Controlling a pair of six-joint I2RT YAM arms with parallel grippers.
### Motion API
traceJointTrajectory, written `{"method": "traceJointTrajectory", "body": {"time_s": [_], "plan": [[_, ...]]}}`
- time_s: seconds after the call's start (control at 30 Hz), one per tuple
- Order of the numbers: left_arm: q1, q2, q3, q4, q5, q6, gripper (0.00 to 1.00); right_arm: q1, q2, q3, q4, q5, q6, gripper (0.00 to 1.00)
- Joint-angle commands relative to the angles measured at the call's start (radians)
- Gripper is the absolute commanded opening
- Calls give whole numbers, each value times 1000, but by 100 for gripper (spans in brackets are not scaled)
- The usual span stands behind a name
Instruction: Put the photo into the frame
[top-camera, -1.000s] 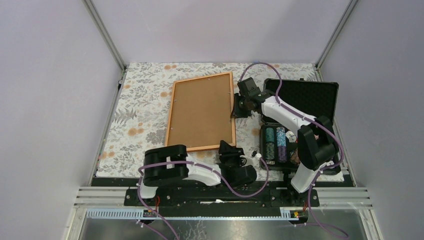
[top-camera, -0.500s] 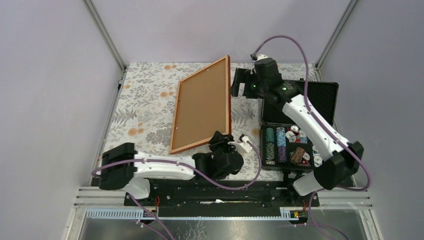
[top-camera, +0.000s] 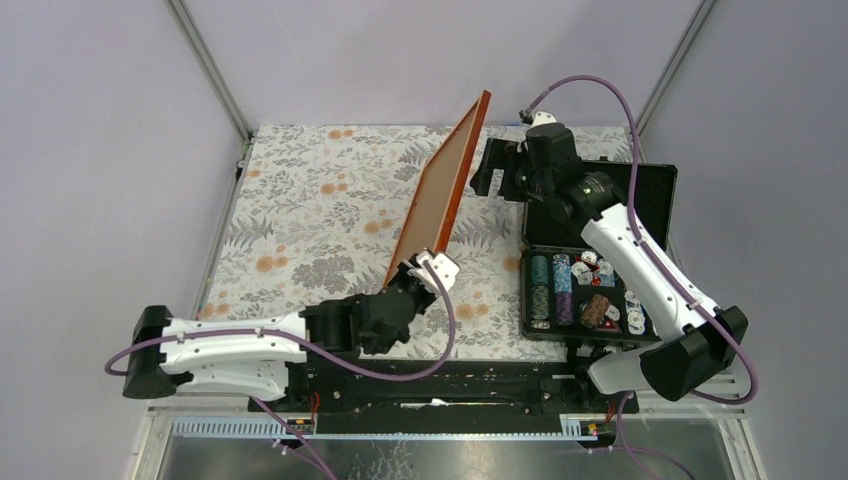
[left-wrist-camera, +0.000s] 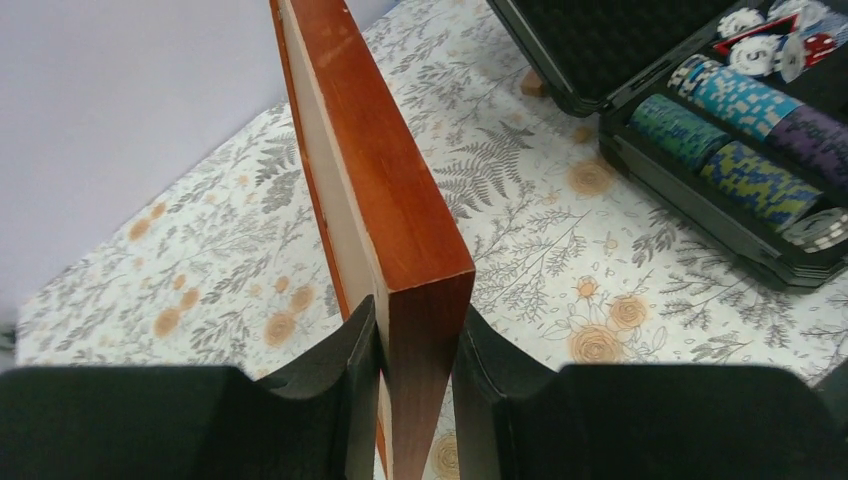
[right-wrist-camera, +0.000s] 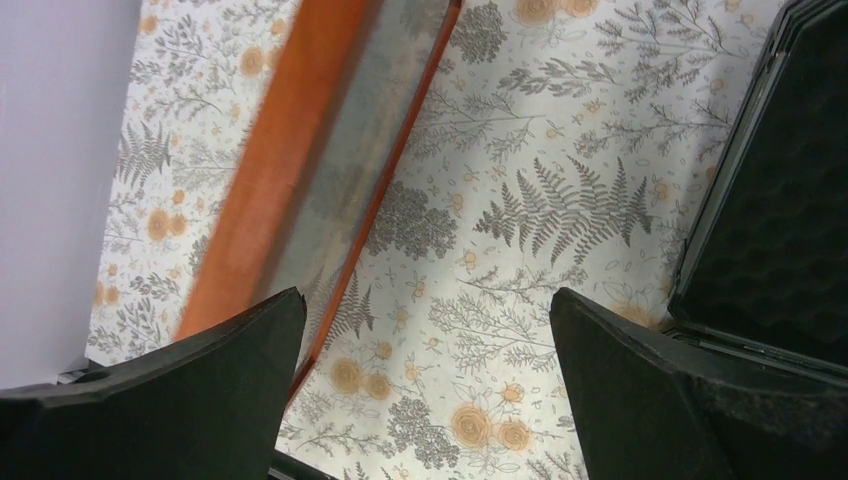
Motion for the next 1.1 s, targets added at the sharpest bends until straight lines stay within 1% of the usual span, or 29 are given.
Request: {"method": "traceJointTrajectory", "body": {"time_s": [0.0,0.17,0.3,0.6,0.63,0.73,0.93,1.07], "plan": [[73,-83,-17,137,235,-147,0,-3,-39,-26,26,43,10,100],[158,-177,-48,131,350,-258,0,-4,-39,-35,9,56,8,100],[251,-251,-61,77,420,-327,0,-4,-67,-45,9,74,20,100],[549,-391,-133,49,692,-489,0,-4,-118,-32,18,73,13,100],[582,-397,-138,26,723,-509,0,-5,-118,-35,16,73,13,100],[714,-410,-166,25,861,-578,0,-4,-112,-50,14,65,16,100],[1038,-394,-238,83,1187,-746,0,-4,-97,-69,14,53,15,100],[1213,-361,-289,111,1349,-843,0,-5,-99,-83,15,60,7,100]]}}
